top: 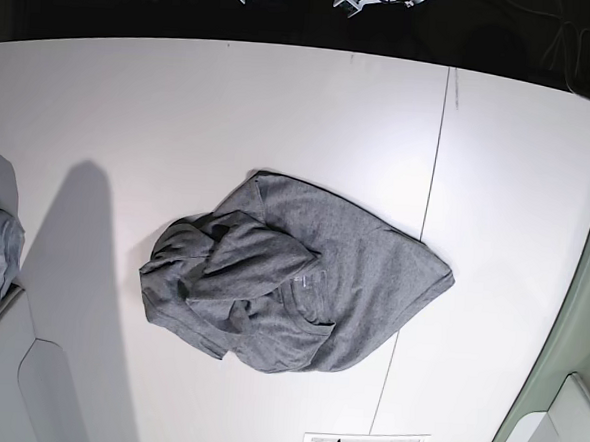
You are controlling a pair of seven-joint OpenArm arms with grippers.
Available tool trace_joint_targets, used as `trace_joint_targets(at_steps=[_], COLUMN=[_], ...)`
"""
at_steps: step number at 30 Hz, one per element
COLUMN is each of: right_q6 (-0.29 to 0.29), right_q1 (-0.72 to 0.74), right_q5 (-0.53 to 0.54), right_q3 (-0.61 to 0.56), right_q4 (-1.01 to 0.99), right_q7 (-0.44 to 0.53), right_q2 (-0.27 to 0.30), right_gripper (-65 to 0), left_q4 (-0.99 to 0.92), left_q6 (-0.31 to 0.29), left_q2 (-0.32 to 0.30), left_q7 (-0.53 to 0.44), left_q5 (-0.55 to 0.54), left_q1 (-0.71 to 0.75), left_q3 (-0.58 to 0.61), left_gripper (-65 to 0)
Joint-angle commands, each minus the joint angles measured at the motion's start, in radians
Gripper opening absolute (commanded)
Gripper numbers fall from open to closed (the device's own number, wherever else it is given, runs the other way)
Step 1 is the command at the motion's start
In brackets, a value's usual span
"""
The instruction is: Layout the t-shirt on the table in an organized manner, then fold the t-shirt properly
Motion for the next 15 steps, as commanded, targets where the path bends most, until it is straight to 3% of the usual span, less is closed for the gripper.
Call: trace_joint_targets(at_steps=[1, 15], right_q6=[-0.006, -0.006], right_q1=[-0.003, -0.006], right_q5=[-0.003, -0.003], right_q3=[-0.002, -0.002], right_q4=[0.006, 0.010], right_q7=[0.012, 0.011], right_q2=[-0.002, -0.002], right_gripper=[-57.5, -57.5], left_q4=[0.006, 0.006], left_q6=[-0.010, -0.010], left_q2=[0.007, 0.007], left_q7=[-0.004, -0.006], left_q5=[0.002, 0.002], left_q1=[-0.002, 0.010], left_q3=[-0.001, -0.001], left_gripper=[-54.4, -54.4])
